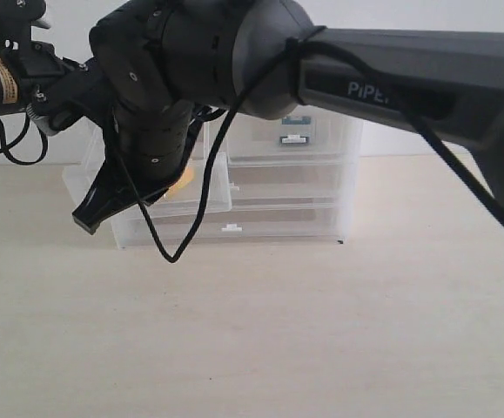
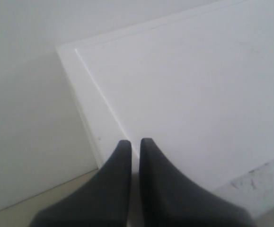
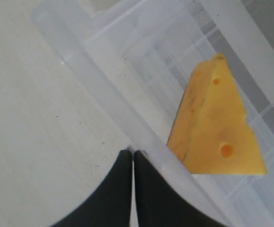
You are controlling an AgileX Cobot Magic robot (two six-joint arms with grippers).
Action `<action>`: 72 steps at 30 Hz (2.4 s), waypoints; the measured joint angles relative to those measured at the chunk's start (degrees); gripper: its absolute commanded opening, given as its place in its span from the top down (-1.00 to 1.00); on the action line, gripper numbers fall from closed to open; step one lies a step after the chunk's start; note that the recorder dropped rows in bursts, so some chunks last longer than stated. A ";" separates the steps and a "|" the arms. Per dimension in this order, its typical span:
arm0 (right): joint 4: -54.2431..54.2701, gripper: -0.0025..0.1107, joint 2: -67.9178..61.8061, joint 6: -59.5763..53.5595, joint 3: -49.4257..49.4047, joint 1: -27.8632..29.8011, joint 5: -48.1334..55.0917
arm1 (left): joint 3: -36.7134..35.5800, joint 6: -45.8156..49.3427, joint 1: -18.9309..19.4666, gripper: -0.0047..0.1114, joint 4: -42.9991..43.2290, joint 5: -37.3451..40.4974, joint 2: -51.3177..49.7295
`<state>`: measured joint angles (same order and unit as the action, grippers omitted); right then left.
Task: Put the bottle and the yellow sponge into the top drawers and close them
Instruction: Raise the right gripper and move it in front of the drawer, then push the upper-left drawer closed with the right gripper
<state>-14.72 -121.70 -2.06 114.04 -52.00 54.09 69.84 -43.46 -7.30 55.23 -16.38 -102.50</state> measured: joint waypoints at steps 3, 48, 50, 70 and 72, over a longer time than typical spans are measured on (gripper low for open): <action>-1.60 0.96 0.25 2.06 -0.11 -0.14 0.00 | 0.00 0.00 0.00 0.85 0.00 -0.11 0.00; 34.51 0.96 1.75 -35.91 -1.43 7.84 3.73 | 0.00 1.10 0.16 0.85 0.00 -0.22 0.00; 34.60 0.96 1.17 -34.56 -1.43 7.37 -0.17 | 0.00 1.10 0.16 0.85 0.00 -0.22 0.00; 25.93 0.96 -0.58 -29.46 -1.43 6.71 -7.30 | 0.00 1.32 2.71 0.85 0.00 1.29 2.38; 23.24 0.96 -0.10 -28.92 -1.43 6.71 -5.65 | 0.00 1.32 2.71 0.85 0.00 1.29 2.38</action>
<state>8.52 -121.80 -30.98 112.60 -45.28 48.44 69.84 -42.14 -4.59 55.23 -15.09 -100.12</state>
